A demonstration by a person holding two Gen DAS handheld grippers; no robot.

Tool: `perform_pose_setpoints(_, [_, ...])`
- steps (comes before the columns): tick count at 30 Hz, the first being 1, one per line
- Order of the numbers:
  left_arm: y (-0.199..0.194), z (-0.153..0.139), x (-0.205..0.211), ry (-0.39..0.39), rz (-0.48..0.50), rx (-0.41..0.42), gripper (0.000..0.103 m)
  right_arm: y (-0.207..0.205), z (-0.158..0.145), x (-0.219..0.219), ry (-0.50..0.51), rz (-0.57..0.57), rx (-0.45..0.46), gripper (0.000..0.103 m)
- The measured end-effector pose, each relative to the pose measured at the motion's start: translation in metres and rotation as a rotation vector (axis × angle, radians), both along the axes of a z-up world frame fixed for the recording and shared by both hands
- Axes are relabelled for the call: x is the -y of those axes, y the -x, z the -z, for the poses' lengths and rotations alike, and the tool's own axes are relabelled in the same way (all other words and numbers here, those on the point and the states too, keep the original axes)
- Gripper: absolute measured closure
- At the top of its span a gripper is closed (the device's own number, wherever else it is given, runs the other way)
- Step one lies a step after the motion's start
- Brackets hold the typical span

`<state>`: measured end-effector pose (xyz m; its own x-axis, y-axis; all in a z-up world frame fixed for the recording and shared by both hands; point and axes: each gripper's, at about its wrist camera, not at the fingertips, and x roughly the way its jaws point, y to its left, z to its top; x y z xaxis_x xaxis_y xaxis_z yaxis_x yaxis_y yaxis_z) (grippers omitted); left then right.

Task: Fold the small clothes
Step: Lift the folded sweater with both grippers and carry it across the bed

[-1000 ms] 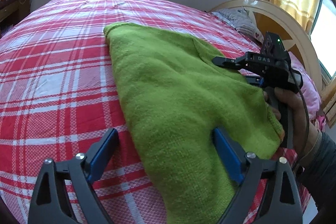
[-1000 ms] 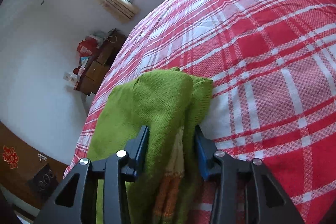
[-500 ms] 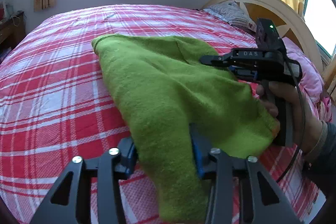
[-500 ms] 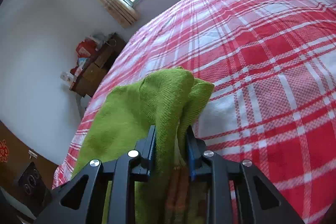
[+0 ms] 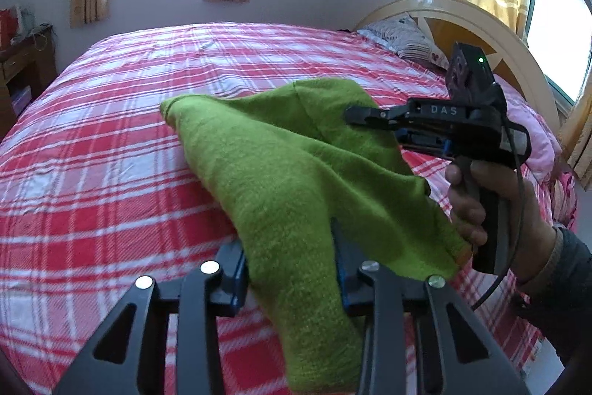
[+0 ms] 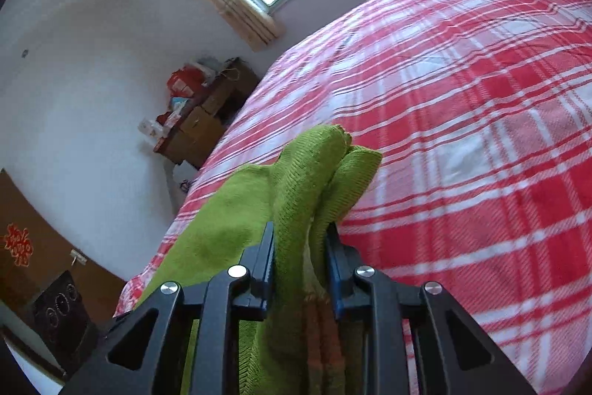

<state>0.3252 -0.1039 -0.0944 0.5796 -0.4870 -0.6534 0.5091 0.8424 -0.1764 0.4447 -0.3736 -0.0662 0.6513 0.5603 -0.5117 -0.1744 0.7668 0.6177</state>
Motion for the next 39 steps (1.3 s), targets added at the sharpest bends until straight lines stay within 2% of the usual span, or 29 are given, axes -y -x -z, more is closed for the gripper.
perform_pose_setpoints(11, [0.032,-0.012,-0.049,0.022,-0.072,0.029,0.066,0.021,-0.010,-0.066,-0.029,-0.106,0.030,0.079])
perform_pose_setpoints(39, [0.075,-0.012,-0.182,0.023,-0.312,0.062,0.066,0.003,-0.007,-0.249,-0.075,-0.401,0.033,0.079])
